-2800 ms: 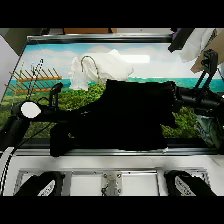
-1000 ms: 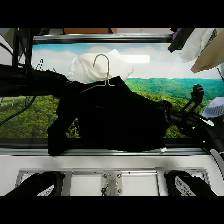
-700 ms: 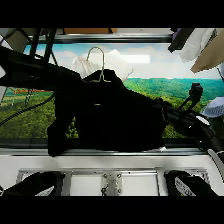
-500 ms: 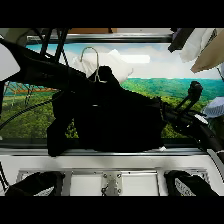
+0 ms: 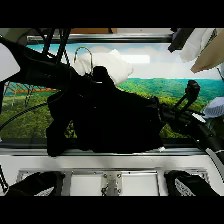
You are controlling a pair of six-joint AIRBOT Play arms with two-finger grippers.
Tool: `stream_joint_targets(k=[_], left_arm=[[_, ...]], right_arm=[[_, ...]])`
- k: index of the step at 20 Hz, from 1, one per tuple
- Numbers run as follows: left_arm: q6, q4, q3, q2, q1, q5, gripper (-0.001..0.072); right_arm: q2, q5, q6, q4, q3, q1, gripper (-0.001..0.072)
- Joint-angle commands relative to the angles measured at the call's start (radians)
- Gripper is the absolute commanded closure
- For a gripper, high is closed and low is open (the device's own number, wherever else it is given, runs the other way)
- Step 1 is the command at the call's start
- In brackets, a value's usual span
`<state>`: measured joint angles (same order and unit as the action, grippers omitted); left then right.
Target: Fold the clothes and pants, and hang the long-sleeved shirts on hangers.
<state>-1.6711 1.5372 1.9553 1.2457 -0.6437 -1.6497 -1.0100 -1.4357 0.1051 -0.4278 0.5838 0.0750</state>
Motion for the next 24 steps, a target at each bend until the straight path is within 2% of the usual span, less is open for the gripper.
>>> stream_joint_targets(k=[1, 4, 16, 20, 21, 22, 24], left_arm=[[0.002, -0.018, 0.001, -0.032, -0.005, -0.004, 0.0303], [0.002, -0.009, 0.001, -0.076, -0.003, 0.004, 0.0302], [-0.013, -0.013, 0.001, -0.205, 0.156, 0.001, 0.0303], [-0.014, -0.014, -0.05, -0.247, 0.222, 0.027, 0.0312], [-0.015, -0.014, -0.091, -0.267, 0.23, 0.049, 0.0484], [-0.015, -0.015, -0.142, -0.289, 0.237, 0.079, 0.0687], [-0.017, -0.019, -0.236, -0.33, 0.237, 0.147, 0.0691]], right_arm=[[0.0, 0.008, -0.003, 0.007, 0.001, 0.006, 0.0692], [0.0, 0.007, -0.003, 0.004, 0.001, 0.008, 0.0692], [0.0, 0.007, -0.004, -0.005, 0.002, 0.008, 0.0692], [0.0, 0.008, 0.002, -0.091, 0.003, 0.007, 0.0692], [0.0, 0.013, 0.002, -0.107, 0.01, 0.006, 0.0692], [0.0, 0.025, 0.002, -0.106, 0.026, 0.006, 0.0692], [0.0, 0.052, 0.002, -0.107, 0.069, -0.007, 0.0692]])
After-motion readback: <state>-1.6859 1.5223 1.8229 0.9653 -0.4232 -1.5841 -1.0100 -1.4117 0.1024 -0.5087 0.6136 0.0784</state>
